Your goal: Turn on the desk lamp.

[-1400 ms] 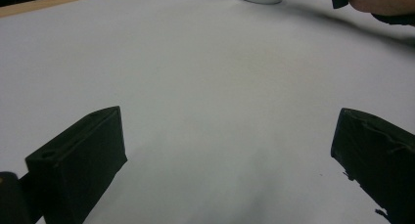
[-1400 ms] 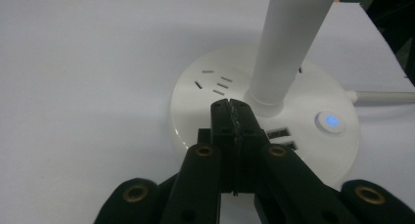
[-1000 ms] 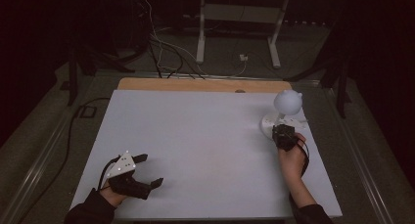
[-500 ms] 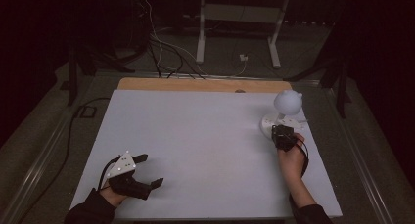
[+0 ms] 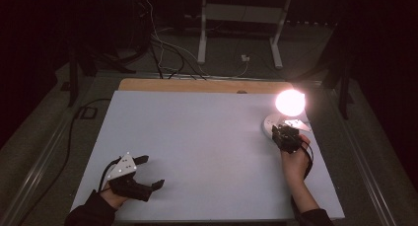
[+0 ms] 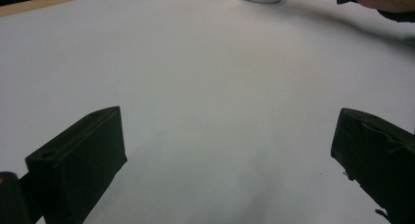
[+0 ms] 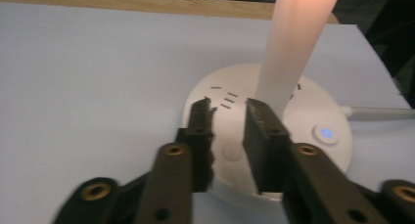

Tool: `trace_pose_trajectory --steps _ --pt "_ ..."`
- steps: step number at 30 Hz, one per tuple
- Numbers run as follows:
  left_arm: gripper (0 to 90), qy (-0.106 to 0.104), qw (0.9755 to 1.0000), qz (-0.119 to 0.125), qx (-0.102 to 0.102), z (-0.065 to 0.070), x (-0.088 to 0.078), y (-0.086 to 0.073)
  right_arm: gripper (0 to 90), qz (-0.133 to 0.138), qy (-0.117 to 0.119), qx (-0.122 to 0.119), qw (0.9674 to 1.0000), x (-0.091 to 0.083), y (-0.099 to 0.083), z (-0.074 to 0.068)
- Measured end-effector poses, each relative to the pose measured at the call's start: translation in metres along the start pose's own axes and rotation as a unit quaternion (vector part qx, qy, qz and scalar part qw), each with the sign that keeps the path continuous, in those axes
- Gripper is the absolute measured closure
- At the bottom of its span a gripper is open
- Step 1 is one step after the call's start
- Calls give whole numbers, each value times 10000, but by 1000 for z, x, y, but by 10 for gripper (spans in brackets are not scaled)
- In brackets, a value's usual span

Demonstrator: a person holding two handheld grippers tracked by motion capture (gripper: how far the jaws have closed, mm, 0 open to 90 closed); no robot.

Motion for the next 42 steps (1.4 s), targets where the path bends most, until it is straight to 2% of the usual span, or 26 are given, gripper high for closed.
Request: trace_pose_trajectory --steps 4,7,10,12,14,15,16,17,19,20,21,23,25,26,31,37,42 --pt "2 9 10000 -23 11 0 0 0 534 162 40 46 9998 -6 1 1" --pt "2 9 10000 -21 5 0 0 0 514 164 102 7 9998 -9 3 3" --pt "2 14 10000 -23 11 0 0 0 470 82 253 189 9995 -9 4 5" --pt "2 10 10000 -4 1 0 0 0 436 64 254 208 9994 -9 4 5" --pt "2 16 10000 -14 -7 0 0 0 310 59 281 269 9992 -9 4 6" --pt "2 15 10000 -16 6 0 0 0 310 59 281 269 9992 -9 4 6" --pt "2 13 10000 -19 15 0 0 0 261 65 317 293 9990 -10 4 6" --pt "2 1 10000 -1 4 0 0 0 133 49 525 247 9983 -10 5 6" --pt "2 4 10000 -8 2 0 0 0 59 84 601 167 9980 -10 4 5" --pt "2 11 10000 -11 9 0 0 0 8 140 747 173 9970 -11 4 4" --pt "2 11 10000 -11 9 0 0 0 0 137 802 170 9965 -11 5 4" --pt "2 2 10000 0 -1 0 0 0 0 11 908 -61 9958 -12 6 4" --pt "2 8 10000 -5 -5 0 0 0 0 -5 973 -102 9952 -12 6 3" --pt "2 12 10000 -17 12 0 0 0 0 41 1088 -115 9940 -13 7 2" --pt "2 15 10000 -7 -5 0 0 0 0 192 1180 -270 9925 -14 7 0" --pt "2 10 10000 -5 -16 0 0 -1 0 162 1418 -239 9895 -21 11 -5" --pt "2 14 10000 23 -25 0 -1 0 0 236 1652 -261 9856 -32 15 -12"
Point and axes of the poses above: each handheld gripper's, and its own axes: x roughly forward along the jaws, y roughly out of its top, z roughly to its right, the point moved 1 cm from there along x, roughly forward along the jaws, and after that the axes turned 8 degrees about -x, right-handed, at the moved point
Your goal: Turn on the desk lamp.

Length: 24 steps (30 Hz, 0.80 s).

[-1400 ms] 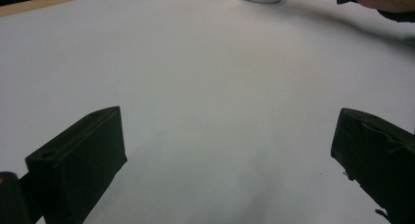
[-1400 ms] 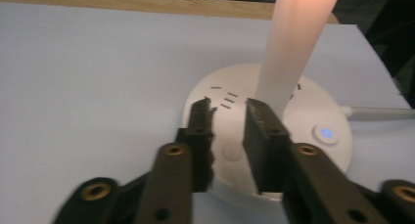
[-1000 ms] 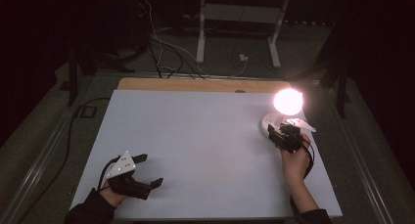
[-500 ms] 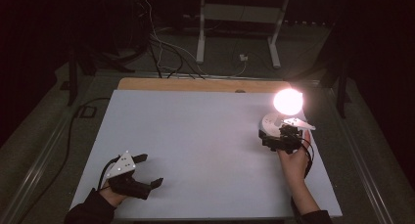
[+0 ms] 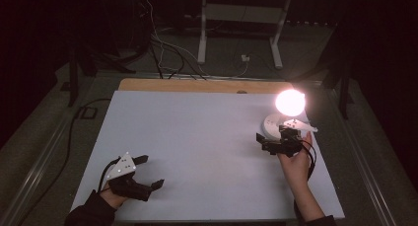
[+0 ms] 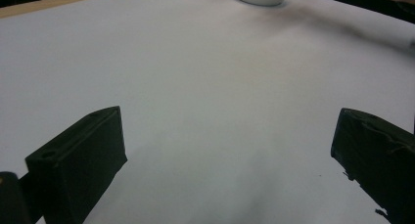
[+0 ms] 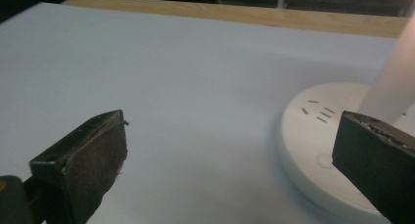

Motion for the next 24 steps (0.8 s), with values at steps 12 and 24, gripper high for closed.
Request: trace_pose_trajectory --steps 12,24 --pt "2 7 10000 -5 8 0 0 0 0 -144 688 -226 9973 -16 -12 -21" --pt "2 -3 10000 -26 20 0 0 0 0 -212 1073 -325 9935 -34 -40 -21"
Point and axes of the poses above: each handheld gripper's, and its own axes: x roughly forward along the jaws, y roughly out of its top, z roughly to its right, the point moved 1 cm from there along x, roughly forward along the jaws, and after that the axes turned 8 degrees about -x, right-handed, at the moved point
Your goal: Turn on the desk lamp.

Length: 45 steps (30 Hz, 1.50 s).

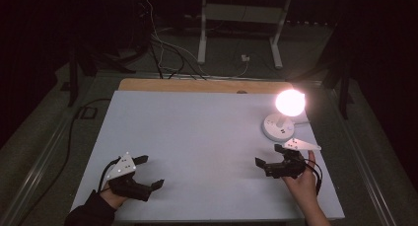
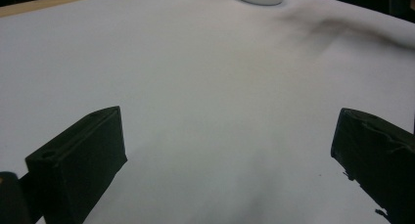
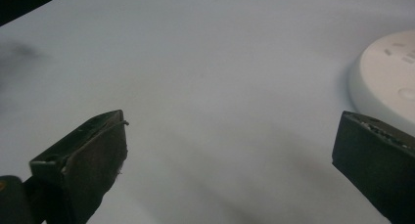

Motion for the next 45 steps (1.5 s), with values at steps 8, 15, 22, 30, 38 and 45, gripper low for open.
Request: trace_pose_trajectory --steps 8,15,22,30,38,45 --pt "2 -2 10000 4 3 0 0 0 0 -37 242 -139 9996 -10 -18 -3" --pt "2 -11 10000 6 -2 0 0 0 0 -81 396 -221 9989 -18 -36 -6" --pt "2 -8 10000 -14 6 0 1 0 0 -184 437 -348 9983 -19 -45 -9" --pt "2 -25 10000 -17 14 1 1 0 0 -382 394 -525 9971 -20 -55 -12" --pt "2 -48 10000 -3 -9 1 1 1 0 -421 297 -675 9964 -16 -56 -11" --pt "2 -47 10000 -2 -19 1 1 1 0 -375 280 -702 9964 -16 -54 -11"
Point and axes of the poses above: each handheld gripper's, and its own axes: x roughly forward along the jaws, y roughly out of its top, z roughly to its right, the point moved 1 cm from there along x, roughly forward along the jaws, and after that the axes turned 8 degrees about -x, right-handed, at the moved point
